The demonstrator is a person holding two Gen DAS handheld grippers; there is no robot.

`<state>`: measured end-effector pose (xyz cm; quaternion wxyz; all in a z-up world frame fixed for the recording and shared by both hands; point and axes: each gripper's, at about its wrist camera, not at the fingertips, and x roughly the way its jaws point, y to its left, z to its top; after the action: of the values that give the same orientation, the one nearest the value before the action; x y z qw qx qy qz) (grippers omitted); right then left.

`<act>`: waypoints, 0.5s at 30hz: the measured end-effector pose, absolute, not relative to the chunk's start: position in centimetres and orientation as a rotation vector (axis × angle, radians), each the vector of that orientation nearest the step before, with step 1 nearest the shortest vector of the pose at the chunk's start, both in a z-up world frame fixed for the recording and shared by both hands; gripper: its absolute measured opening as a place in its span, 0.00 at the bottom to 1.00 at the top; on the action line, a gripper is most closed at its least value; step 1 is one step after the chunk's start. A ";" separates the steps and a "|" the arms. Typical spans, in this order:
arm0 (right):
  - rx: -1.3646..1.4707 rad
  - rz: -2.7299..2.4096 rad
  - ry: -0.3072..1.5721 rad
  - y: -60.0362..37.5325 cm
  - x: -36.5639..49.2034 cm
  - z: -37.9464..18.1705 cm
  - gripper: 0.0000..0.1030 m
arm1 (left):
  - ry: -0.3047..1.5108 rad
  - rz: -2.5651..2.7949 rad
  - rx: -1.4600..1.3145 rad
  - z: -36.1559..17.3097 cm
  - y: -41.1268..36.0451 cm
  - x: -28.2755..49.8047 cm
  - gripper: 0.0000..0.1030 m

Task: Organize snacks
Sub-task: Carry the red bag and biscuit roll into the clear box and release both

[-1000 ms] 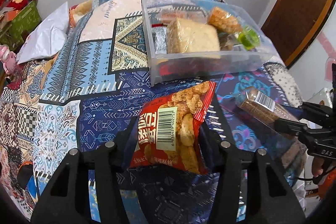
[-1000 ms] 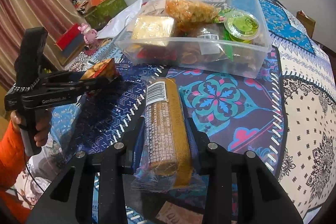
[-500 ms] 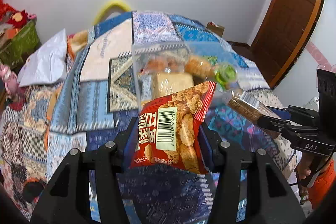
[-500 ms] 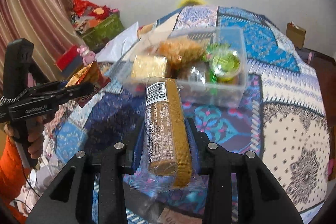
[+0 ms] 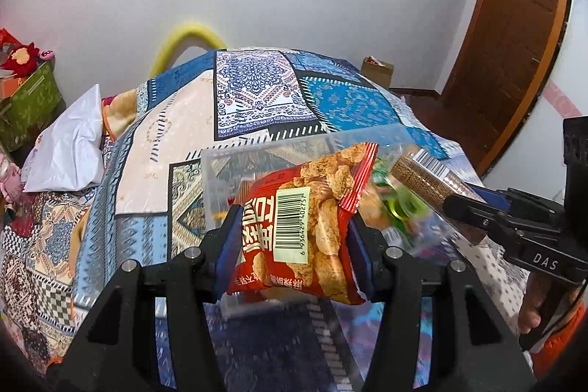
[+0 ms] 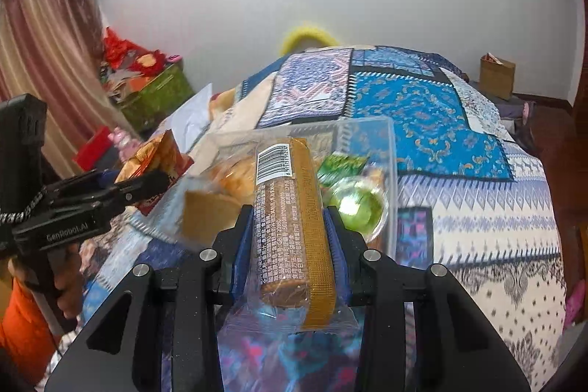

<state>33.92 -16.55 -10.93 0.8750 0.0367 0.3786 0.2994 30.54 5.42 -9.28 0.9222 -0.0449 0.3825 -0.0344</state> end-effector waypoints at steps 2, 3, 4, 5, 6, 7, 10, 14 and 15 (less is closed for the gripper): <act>0.091 0.613 0.798 -16.0 35.0 -11.6 0.33 | 0.798 -0.065 -0.099 -10.1 5.5 32.1 0.51; 0.099 0.606 0.802 -15.7 35.5 -12.0 0.33 | 0.803 -0.060 -0.097 -10.5 5.4 32.7 0.51; 0.102 0.597 0.806 -15.4 36.0 -12.3 0.33 | 0.808 -0.053 -0.091 -10.9 5.3 33.2 0.51; 0.098 0.588 0.810 -15.0 36.4 -12.6 0.33 | 0.806 -0.030 -0.069 -11.2 5.2 33.8 0.51; 0.092 0.579 0.815 -14.4 36.8 -13.0 0.33 | 0.805 -0.016 -0.050 -11.5 4.9 34.1 0.52; 0.089 0.578 0.819 -14.1 36.9 -13.3 0.33 | 0.805 -0.008 -0.033 -11.7 4.8 34.4 0.52; 0.061 0.571 0.827 -13.0 37.0 -14.0 0.36 | 0.814 -0.016 0.002 -12.1 4.1 35.0 0.56; -0.012 0.544 0.826 -12.4 36.3 -14.1 0.38 | 0.827 -0.017 0.053 -12.3 3.4 34.7 0.63; -0.022 0.551 0.826 -12.5 36.1 -13.8 0.41 | 0.825 -0.024 0.054 -12.2 3.4 34.5 0.63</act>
<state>36.07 -12.46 -13.78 0.8793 -0.0107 0.3961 0.2643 34.52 3.39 -12.21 0.9156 0.0263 0.4010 -0.0116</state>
